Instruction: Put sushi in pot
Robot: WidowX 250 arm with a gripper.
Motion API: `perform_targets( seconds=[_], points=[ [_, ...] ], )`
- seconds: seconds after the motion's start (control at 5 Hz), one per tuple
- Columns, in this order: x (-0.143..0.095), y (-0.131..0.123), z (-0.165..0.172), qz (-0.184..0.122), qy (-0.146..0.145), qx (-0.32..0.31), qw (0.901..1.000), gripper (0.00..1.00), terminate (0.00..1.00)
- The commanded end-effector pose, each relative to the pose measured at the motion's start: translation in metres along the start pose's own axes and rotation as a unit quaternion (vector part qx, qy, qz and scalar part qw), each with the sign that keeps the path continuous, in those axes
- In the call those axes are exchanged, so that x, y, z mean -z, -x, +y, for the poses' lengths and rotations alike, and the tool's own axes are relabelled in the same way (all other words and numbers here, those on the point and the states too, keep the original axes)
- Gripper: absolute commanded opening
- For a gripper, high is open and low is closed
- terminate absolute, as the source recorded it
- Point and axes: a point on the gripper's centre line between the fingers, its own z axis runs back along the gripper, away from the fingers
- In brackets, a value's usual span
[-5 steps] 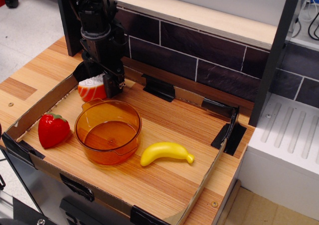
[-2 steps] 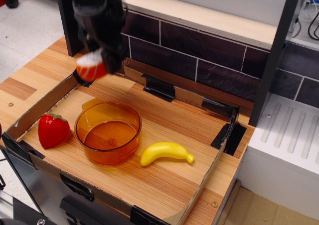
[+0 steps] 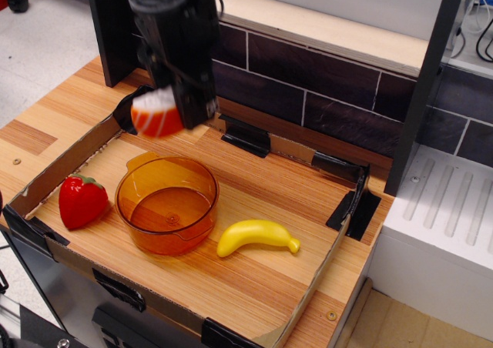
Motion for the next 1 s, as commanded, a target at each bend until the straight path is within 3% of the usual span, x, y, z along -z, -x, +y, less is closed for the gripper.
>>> perform_targets(
  seconds=[0.0, 0.4, 0.6, 0.8],
  points=[
    [0.013, 0.029, -0.012, 0.002, -0.020, 0.061, 0.9980, 0.00, 0.00],
    [0.027, 0.036, -0.014, 0.014, -0.017, 0.076, 0.9969, 0.00, 0.00],
    [0.034, 0.036, -0.010, 0.026, -0.002, 0.057, 0.9981, 1.00, 0.00],
    [0.034, 0.035, -0.009, 0.023, -0.002, 0.064, 0.9977, 1.00, 0.00]
  ],
)
